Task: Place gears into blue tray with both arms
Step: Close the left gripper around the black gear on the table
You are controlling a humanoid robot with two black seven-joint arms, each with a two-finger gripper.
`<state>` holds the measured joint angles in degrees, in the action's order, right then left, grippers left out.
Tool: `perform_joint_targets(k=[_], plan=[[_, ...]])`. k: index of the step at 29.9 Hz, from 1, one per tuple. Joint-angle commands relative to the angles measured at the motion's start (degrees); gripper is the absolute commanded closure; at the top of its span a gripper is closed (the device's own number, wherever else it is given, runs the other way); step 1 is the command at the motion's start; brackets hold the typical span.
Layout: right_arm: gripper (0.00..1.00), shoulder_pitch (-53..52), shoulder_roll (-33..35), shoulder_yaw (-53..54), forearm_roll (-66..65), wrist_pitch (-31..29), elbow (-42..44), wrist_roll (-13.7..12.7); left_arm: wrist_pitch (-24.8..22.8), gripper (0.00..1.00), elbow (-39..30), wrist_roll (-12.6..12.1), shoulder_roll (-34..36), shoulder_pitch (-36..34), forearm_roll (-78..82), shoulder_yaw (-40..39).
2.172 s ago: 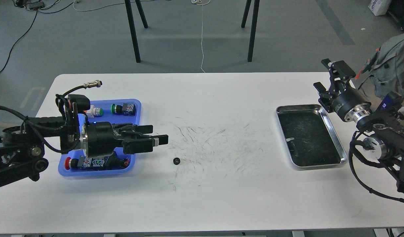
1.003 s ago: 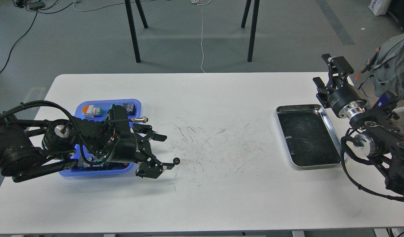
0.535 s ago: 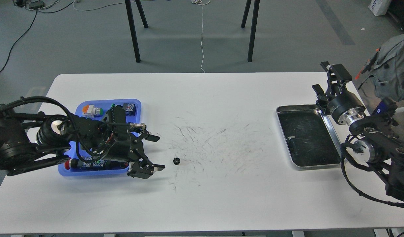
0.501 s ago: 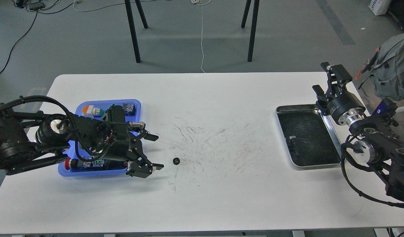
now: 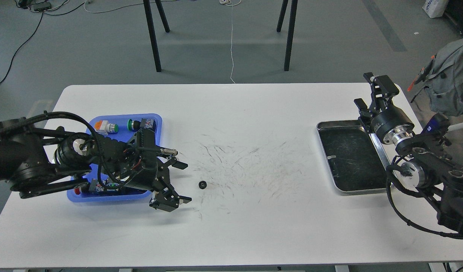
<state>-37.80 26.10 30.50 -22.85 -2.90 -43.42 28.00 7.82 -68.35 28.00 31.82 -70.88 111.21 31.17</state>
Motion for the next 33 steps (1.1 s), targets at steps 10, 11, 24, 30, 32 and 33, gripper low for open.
perform_joint_targets(k=[10, 11, 24, 30, 32, 33], plan=[[0.07, 0.97, -1.05, 4.21, 0.26, 0.27, 0.18, 0.0, 0.01, 0.0, 5.32, 0.0, -7.38, -1.19, -0.2, 0.99], [0.07, 1.32, -1.31, 4.74, 0.18, 0.27, 0.18, 0.0, 0.01, 0.0, 5.76, 0.0, -7.82, -1.19, -0.29, 0.99], [0.07, 1.59, -1.4, 4.3, 0.09, 0.27, 0.27, 0.0, 0.27, 0.01, 9.72, 0.0, -10.29, -0.84, -0.46, 0.99], [0.07, 1.76, -1.4, 4.21, 0.09, 0.27, 0.27, 0.0, 0.88, 0.01, 11.4, 0.0, -10.99, -0.75, -5.65, 0.99], [0.07, 1.76, -1.4, 4.13, 0.0, 0.18, 0.27, 0.0, 2.37, 0.01, 11.39, 0.0, -10.9, -0.75, -5.74, 1.08], [0.07, 1.85, -1.4, 4.13, 0.0, 0.18, 0.27, 0.0, 2.9, 0.01, 11.91, 0.0, -10.99, -0.75, -5.65, 1.34]])
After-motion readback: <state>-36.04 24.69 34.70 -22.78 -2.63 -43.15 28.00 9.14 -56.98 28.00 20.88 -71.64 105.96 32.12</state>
